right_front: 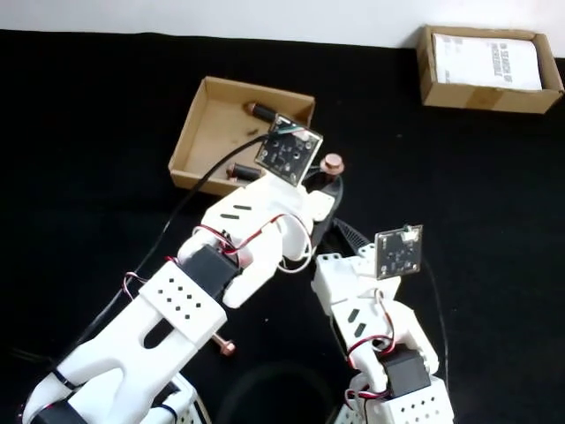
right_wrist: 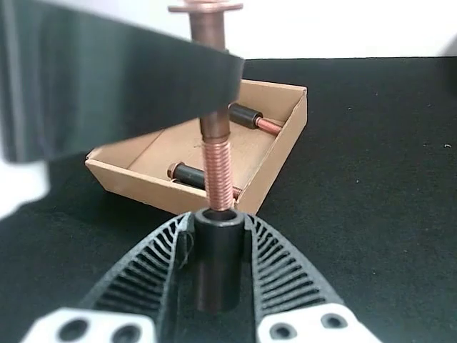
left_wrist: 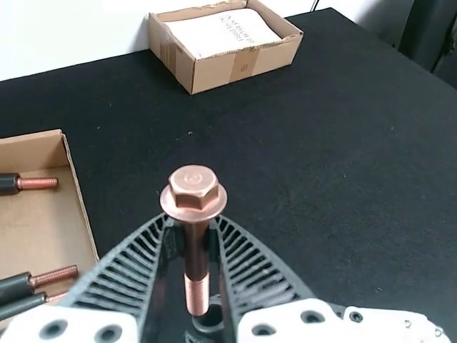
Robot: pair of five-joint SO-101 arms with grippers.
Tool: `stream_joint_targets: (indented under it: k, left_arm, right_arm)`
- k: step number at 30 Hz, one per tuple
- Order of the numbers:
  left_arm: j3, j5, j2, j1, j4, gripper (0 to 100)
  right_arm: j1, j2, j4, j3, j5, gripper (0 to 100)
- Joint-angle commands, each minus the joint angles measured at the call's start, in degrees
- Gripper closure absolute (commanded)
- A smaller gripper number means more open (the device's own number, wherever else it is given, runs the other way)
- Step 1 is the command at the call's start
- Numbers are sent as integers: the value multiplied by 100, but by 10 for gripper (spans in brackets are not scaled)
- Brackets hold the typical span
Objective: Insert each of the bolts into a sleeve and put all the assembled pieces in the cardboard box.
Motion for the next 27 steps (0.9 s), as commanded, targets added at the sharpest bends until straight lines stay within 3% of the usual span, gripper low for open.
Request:
stream_joint_targets:
  k: [1,6,16,27]
  left_arm:
    - [-268,158,-198,92,26,992]
    - [-259,782,-189,110,35,992]
    - [-215,800,-233,251,70,992]
    - [-75,782,-198,215,1037,992]
  right_arm:
    - [110,-66,-180,-31,62,991]
    - [110,-66,-180,-31,62,991]
    - [110,-66,-180,-31,62,991]
    - [127,-66,-338,-40,299,991]
